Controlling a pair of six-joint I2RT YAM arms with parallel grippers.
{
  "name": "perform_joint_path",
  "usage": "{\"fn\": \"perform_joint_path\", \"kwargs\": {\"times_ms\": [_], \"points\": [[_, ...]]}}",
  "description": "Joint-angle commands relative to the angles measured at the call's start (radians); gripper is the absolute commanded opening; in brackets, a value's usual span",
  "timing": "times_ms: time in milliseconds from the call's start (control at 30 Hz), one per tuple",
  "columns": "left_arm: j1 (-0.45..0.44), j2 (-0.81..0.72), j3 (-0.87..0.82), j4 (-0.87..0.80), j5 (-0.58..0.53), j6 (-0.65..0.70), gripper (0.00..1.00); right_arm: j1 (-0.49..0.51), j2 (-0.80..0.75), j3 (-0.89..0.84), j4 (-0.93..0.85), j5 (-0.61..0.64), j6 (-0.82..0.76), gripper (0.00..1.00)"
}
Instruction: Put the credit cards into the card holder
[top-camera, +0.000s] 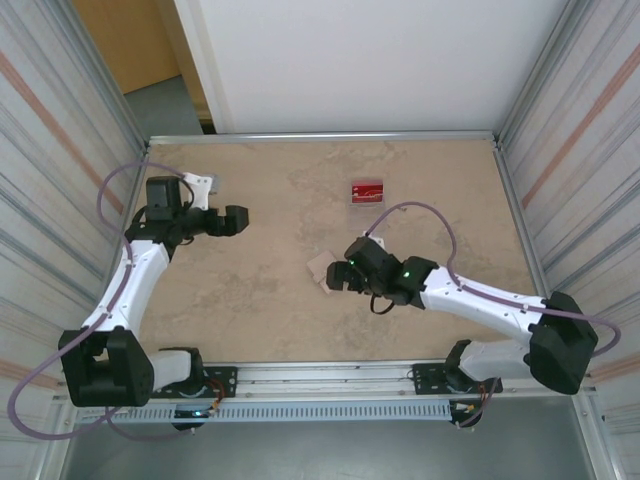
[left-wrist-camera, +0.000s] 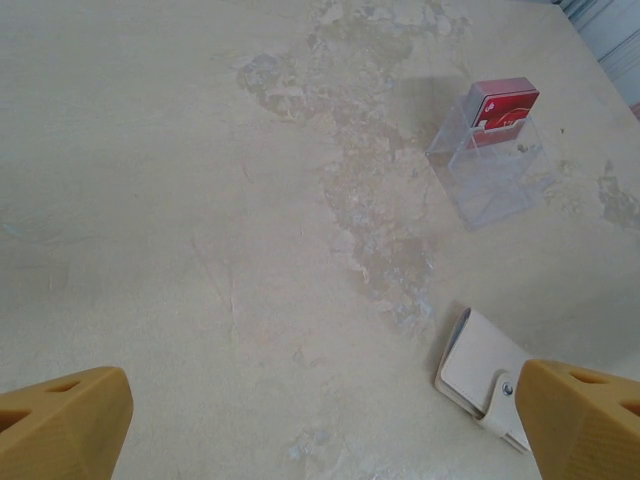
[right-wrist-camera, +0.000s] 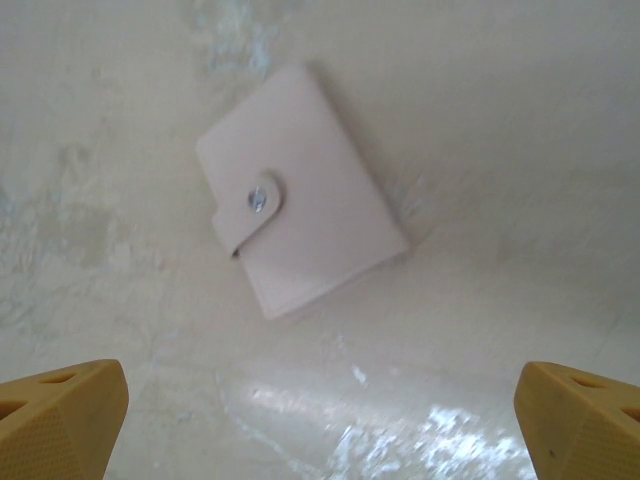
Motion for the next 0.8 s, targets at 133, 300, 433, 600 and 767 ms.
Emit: {"fn": "perform_joint_path", "kwargs": {"times_ms": [133, 300, 433, 600, 767], "points": [[0.005, 0.006, -0.005, 0.022, 0.023, -0.007, 0.99, 0.011, 0.112, -0.045, 0.128, -0.087, 0.162, 0.98], [0.004, 0.004, -0.001, 0.02, 0.023, -0.009, 0.99, -0.012, 0.191, -0.064, 0.231, -0.14, 0.189, 0.98], [0.004, 0.002, -0.005, 0.021, 0.02, -0.005, 0.99, -0.043, 0.24, -0.059, 0.298, -0.17, 0.199, 0.97], [0.0, -0.008, -0.005, 0.022, 0.026, -0.003, 0.99, -0.075, 0.276, -0.031, 0.319, -0.192, 0.173, 0.97], [-0.003, -0.022, -0.01, 0.021, 0.036, 0.01, 0.99, -0.114, 0.316, -0.002, 0.344, -0.228, 0.162, 0.96]]}}
